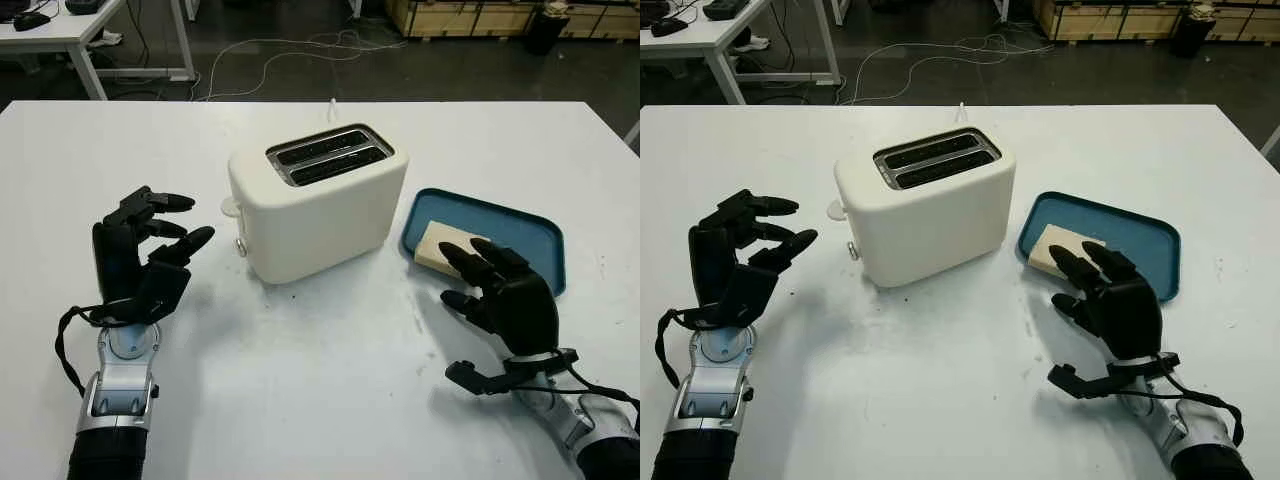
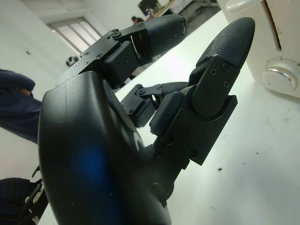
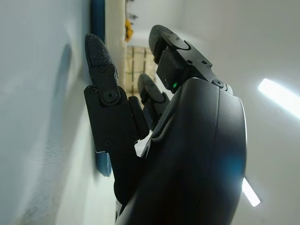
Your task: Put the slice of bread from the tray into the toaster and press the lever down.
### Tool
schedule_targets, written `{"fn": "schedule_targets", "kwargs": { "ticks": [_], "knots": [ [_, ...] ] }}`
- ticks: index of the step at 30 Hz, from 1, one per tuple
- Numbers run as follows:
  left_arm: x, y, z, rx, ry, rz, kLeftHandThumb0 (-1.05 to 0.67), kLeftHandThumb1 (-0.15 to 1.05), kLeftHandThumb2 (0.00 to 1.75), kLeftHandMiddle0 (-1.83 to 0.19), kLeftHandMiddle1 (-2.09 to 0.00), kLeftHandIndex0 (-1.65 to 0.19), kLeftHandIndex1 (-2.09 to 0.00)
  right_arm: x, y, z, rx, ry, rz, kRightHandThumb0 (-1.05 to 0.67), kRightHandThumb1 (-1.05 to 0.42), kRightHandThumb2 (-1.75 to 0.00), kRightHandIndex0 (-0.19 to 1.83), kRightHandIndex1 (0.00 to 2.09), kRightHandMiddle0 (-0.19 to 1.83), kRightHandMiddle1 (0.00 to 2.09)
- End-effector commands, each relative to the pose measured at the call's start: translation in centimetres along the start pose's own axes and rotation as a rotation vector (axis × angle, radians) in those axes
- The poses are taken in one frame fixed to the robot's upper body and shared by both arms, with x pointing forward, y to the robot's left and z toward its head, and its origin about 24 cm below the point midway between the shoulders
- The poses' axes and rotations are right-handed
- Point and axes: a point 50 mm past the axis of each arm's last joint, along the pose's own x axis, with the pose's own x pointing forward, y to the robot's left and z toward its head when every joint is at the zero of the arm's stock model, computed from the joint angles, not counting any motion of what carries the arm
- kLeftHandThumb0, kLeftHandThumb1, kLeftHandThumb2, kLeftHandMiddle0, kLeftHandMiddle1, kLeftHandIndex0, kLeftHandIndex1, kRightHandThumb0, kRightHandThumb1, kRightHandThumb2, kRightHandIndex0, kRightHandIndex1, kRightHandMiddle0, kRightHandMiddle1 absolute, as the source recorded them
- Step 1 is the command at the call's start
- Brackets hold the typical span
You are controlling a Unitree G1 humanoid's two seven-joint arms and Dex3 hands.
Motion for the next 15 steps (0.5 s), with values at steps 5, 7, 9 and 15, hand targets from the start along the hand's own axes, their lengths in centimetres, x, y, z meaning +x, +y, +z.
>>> {"fn": "schedule_targets", "kwargs": {
  "ticks": [5, 7, 9, 15],
  "knots": [
    [0.28, -0.1, 0.52, 0.001, -0.022, -0.015, -0.77, 0.62, 0.04, -0.94, -1.03, -0.85, -0.85, -0.06, 0.36, -0.57, -0.06, 0.043, 0.014, -0.46, -0.89, 0.0, 0.48, 0.05, 0.52, 0.0],
    [0.27, -0.07, 0.55, -0.005, -0.02, -0.013, -0.75, 0.61, 0.03, -0.94, -1.02, -0.85, -0.84, 0.09, 0.27, -0.55, -0.071, 0.062, 0.016, -0.47, -0.9, 0.0, 0.48, 0.05, 0.52, 0.0],
    [0.26, 0.0, 0.51, -0.007, -0.022, -0.01, -0.74, 0.61, 0.03, -0.94, -1.02, -0.85, -0.84, 0.21, 0.19, -0.48, -0.081, 0.073, 0.012, -0.48, -0.9, -0.01, 0.49, 0.04, 0.52, 0.0],
    [0.28, 0.08, 0.57, -0.002, -0.031, -0.006, -0.76, 0.62, 0.04, -0.95, -1.02, -0.85, -0.84, 0.69, -0.02, -0.2, -0.112, 0.069, 0.013, -0.47, -0.9, 0.0, 0.5, 0.04, 0.52, 0.0]
  ]
}}
